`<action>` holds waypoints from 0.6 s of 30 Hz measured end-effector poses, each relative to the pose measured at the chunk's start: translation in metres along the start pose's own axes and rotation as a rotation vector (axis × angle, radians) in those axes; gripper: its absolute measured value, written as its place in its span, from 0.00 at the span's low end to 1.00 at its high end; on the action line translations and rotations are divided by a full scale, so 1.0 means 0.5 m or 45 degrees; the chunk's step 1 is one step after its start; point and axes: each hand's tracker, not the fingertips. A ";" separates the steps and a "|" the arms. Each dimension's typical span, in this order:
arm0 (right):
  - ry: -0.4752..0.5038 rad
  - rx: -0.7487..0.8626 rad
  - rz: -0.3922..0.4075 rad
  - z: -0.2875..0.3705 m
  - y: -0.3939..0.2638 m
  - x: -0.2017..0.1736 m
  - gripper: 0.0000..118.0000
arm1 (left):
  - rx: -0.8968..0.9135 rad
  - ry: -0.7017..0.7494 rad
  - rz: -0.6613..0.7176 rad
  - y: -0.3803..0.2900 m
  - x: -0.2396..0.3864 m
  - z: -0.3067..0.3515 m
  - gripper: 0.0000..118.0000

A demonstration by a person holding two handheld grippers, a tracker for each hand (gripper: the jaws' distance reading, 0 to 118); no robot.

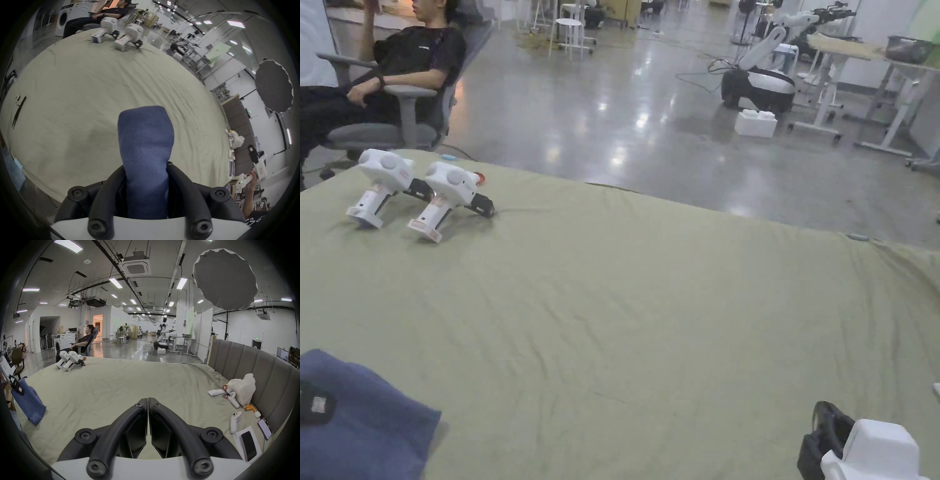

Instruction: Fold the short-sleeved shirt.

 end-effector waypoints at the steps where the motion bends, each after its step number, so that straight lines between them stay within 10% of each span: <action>1: -0.010 -0.002 0.000 0.002 -0.001 0.006 0.00 | -0.003 0.040 0.021 0.006 -0.011 -0.004 0.17; 18: 0.018 -0.082 -0.005 -0.008 -0.038 0.001 0.00 | 0.264 0.626 -0.152 -0.030 0.101 0.079 0.56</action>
